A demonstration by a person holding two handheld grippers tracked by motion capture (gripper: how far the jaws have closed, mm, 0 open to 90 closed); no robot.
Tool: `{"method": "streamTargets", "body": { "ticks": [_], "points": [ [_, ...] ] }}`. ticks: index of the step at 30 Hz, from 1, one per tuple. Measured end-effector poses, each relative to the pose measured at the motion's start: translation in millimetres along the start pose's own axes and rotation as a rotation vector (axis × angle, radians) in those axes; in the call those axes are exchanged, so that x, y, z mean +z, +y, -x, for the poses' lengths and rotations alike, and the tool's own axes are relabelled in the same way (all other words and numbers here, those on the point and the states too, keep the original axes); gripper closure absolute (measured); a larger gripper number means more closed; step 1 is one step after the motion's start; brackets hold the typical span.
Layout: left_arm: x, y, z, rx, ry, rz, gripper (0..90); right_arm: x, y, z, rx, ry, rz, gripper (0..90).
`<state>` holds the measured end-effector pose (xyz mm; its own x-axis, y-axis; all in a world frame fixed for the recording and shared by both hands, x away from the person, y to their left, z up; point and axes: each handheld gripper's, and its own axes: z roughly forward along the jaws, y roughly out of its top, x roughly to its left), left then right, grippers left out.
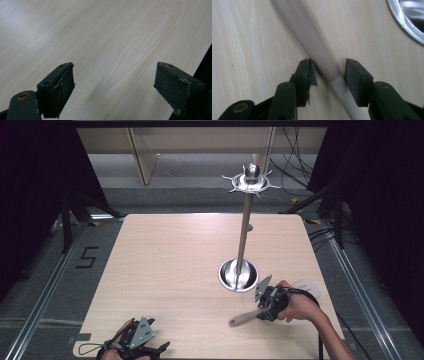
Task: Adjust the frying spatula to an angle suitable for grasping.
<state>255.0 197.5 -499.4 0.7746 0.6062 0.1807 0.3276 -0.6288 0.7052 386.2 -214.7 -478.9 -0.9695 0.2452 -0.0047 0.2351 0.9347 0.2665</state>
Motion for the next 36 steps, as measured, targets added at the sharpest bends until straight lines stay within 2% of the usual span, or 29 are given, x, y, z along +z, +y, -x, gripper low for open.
{"method": "streamTargets", "body": {
  "ticks": [2, 3, 4, 7, 9, 10, 11, 12, 13, 14, 15, 16, 17, 18, 19, 20, 22, 23, 24, 28, 30, 31, 32, 33, 34, 35, 36],
  "points": [
    [0.0, 0.1, 0.5, -0.004, -0.002, 0.005, 15.3, -1.5, 2.7, -1.6, 0.009, -0.006, -0.042, 60.1],
    [1.0, 0.0, 1.9, -0.022, -0.008, 0.020, 15.3, -1.0, 3.9, -0.7, -0.013, -0.004, -0.047, 60.7],
    [0.7, 0.1, 1.7, -0.017, -0.011, 0.017, 15.3, -0.1, 6.1, 1.3, -0.058, 0.005, -0.051, 61.2],
    [0.8, 0.0, 1.8, -0.021, -0.009, 0.019, 15.3, -0.7, 10.7, 0.6, -0.086, 0.000, -0.092, 63.0],
    [0.0, 0.1, 0.6, -0.009, -0.001, 0.010, 15.3, -0.5, 13.2, -1.8, -0.085, -0.004, -0.111, 63.8],
    [0.0, 0.1, 0.6, -0.009, -0.001, 0.009, 15.3, -0.8, 14.0, -0.8, -0.109, -0.009, -0.123, 64.2],
    [0.1, 0.0, 0.7, -0.010, -0.001, 0.008, 15.3, -1.4, 14.5, -2.1, -0.095, -0.007, -0.133, 64.2],
    [0.0, 0.1, 0.4, -0.006, -0.002, 0.006, 15.3, -0.7, 14.7, -2.2, -0.091, -0.002, -0.119, 64.1],
    [0.1, 0.1, 0.6, -0.008, -0.003, 0.008, 15.3, 0.0, 16.8, -0.5, -0.112, 0.010, -0.136, 64.1],
    [0.0, 0.2, 0.8, -0.009, -0.001, 0.010, 15.3, 0.2, 17.4, -1.7, -0.102, 0.001, -0.132, 64.2],
    [-0.1, 0.2, 0.9, -0.011, -0.001, 0.011, 15.3, 0.3, 17.0, 1.5, -0.144, -0.016, -0.148, 64.4],
    [-0.1, 0.2, 0.9, -0.010, -0.001, 0.011, 15.3, -0.8, 18.1, -0.2, -0.101, 0.006, -0.165, 64.7],
    [-0.2, 0.1, 0.9, -0.011, -0.001, 0.011, 15.3, 0.2, 19.3, -0.8, -0.115, -0.012, -0.159, 64.9],
    [-0.2, 0.0, 1.1, -0.014, 0.001, 0.012, 15.3, 1.2, 20.1, -0.1, -0.130, -0.007, -0.149, 65.2],
    [-0.2, 0.0, 1.0, -0.013, 0.001, 0.011, 15.3, -0.5, 21.3, -1.2, -0.099, -0.011, -0.184, 65.5],
    [-0.2, 0.0, 1.0, -0.013, 0.001, 0.011, 15.3, -0.6, 21.2, -2.6, -0.075, -0.024, -0.183, 65.7],
    [-0.3, 0.1, 0.7, -0.006, 0.000, 0.009, 15.3, -0.3, 21.6, -0.4, -0.052, -0.025, -0.185, 66.5],
    [0.9, -0.3, 2.1, -0.024, -0.006, 0.028, 15.3, -0.2, 21.9, 0.2, -0.036, -0.032, -0.192, 66.8],
    [0.7, -0.3, 1.8, -0.019, -0.009, 0.023, 15.3, 0.1, 21.4, 3.2, -0.042, -0.024, -0.188, 67.0],
    [-0.3, 0.2, 0.6, -0.010, -0.004, 0.010, 15.3, -0.8, 18.9, 6.8, 0.087, -0.033, -0.194, 70.5],
    [-0.4, 0.2, 0.5, -0.009, -0.005, 0.010, 15.3, -1.2, 18.0, 9.0, 0.069, -0.036, -0.197, 71.2],
    [-0.4, 0.2, 0.5, -0.009, -0.004, 0.010, 15.3, -1.4, 18.0, 8.7, 0.077, -0.041, -0.203, 72.1],
    [-0.4, 0.2, 0.8, -0.009, -0.001, 0.011, 15.3, -1.3, 17.2, 10.0, 0.057, -0.042, -0.199, 72.3],
    [-0.3, 0.2, 1.0, -0.010, 0.001, 0.011, 15.3, -1.6, 17.1, 6.8, 0.098, -0.037, -0.205, 72.4],
    [0.2, 0.2, 1.8, -0.019, -0.003, 0.020, 15.3, -2.1, 17.1, 5.4, 0.114, -0.040, -0.208, 72.5],
    [-0.2, 0.3, 1.5, -0.013, -0.004, 0.014, 15.3, -0.9, 14.9, 8.6, 0.076, -0.031, -0.185, 72.5],
    [-0.1, 0.4, 1.6, -0.014, -0.002, 0.015, 15.3, -1.3, 14.9, 8.4, 0.070, -0.024, -0.183, 72.7]
  ]
}}
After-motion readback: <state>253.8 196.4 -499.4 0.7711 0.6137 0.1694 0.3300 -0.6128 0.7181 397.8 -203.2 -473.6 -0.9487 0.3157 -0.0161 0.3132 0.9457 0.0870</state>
